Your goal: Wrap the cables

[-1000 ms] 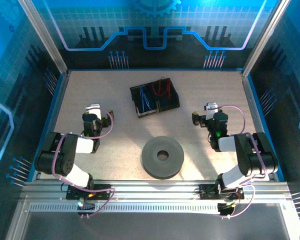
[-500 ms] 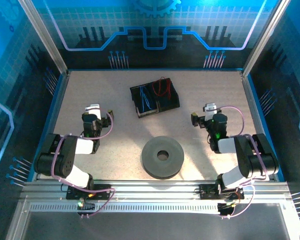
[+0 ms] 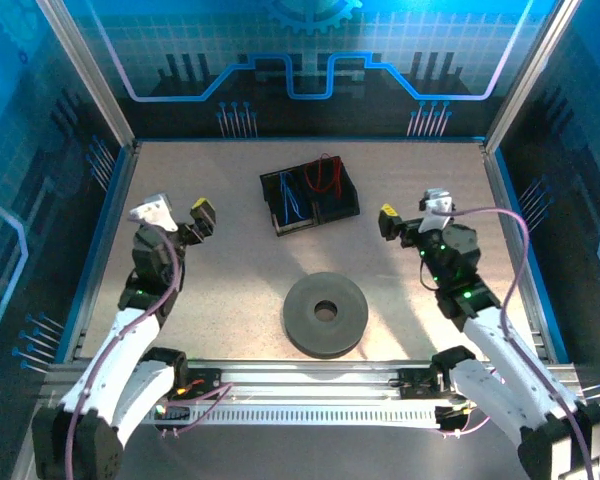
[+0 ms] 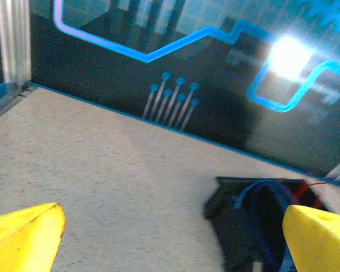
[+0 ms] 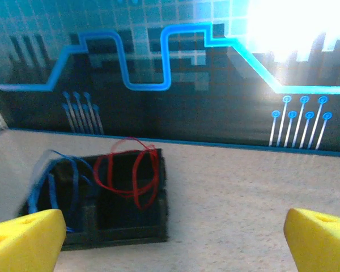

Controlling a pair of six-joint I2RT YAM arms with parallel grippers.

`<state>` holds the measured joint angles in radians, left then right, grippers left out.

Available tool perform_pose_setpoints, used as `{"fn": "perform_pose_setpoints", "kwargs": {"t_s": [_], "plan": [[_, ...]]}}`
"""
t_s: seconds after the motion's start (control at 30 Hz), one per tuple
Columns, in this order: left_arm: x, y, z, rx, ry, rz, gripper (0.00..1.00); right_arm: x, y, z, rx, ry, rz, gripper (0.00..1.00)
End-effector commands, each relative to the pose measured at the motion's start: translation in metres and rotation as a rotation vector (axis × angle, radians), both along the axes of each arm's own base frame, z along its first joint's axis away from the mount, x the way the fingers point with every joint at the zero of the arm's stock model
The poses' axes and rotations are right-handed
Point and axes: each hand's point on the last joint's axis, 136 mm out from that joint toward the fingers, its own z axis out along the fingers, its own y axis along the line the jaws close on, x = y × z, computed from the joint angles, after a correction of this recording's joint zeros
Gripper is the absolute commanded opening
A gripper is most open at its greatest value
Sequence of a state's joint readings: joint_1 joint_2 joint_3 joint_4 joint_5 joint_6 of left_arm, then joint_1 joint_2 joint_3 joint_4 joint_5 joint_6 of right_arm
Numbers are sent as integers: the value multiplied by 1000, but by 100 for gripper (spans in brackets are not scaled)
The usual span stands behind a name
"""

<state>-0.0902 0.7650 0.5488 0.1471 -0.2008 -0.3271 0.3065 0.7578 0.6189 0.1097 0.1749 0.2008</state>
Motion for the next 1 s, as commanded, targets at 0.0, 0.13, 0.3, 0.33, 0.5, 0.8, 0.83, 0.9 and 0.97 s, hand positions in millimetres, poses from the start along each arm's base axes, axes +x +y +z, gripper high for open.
{"fn": "perform_pose_setpoints", "kwargs": {"t_s": [0.0,0.13,0.3,0.33,0.5,0.8,0.83,0.9,0.97], "plan": [[-31,-34,-28,-175,229,-161,100,-29,-7,-50,109,326,-29,100],[-35,-57,-31,-236,236,-291,99,-36,-1,-58,216,344,51,100],[-28,-67,-74,-490,385,-254,99,-33,26,-66,242,402,211,100],[-24,-74,-79,-519,394,-293,99,-32,34,-71,237,422,242,100],[-18,-97,-126,-659,526,-359,99,-23,77,-95,115,542,339,93],[-26,-129,-157,-633,705,-467,99,9,161,-122,-147,683,461,84],[-29,-133,-159,-611,724,-471,99,13,169,-124,-168,691,469,83],[-36,-140,-165,-578,762,-471,99,23,189,-129,-214,702,485,80],[-41,-145,-170,-577,788,-474,98,33,205,-134,-252,717,492,78]]}}
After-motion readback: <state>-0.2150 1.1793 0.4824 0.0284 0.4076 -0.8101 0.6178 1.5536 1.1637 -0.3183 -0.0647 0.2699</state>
